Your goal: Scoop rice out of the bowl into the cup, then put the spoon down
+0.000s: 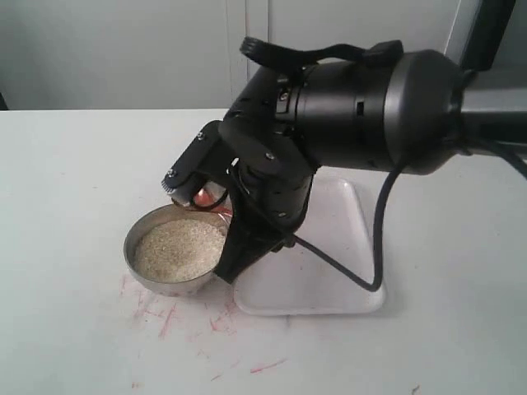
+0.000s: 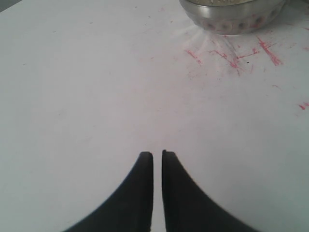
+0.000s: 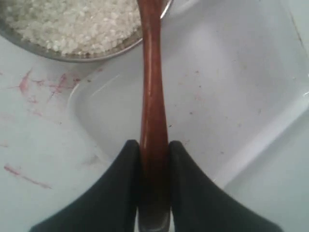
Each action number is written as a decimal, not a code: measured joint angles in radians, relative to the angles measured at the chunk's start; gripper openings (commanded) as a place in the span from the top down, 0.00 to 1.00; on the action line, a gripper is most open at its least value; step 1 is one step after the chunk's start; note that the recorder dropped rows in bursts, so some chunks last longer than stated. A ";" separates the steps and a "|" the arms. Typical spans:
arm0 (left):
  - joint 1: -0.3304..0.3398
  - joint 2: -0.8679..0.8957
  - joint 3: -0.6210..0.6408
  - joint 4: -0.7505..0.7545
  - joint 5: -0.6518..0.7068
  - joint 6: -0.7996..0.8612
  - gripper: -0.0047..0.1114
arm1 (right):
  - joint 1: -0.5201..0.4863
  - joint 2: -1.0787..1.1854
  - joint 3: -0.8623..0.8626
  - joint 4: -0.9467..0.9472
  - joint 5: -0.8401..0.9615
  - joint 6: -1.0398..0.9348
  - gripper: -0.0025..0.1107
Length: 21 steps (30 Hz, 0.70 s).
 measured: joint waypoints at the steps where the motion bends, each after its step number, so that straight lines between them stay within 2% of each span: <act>1: 0.000 0.000 0.000 0.000 0.000 0.000 0.84 | -0.010 0.000 0.000 -0.002 -0.009 0.000 0.98; 9: 0.000 0.000 0.000 0.000 0.000 0.000 0.84 | -0.064 -0.004 0.000 -0.110 -0.079 0.045 0.98; 21: 0.000 0.000 0.000 0.000 0.000 0.000 0.84 | -0.094 0.052 -0.116 -0.129 -0.069 0.060 0.98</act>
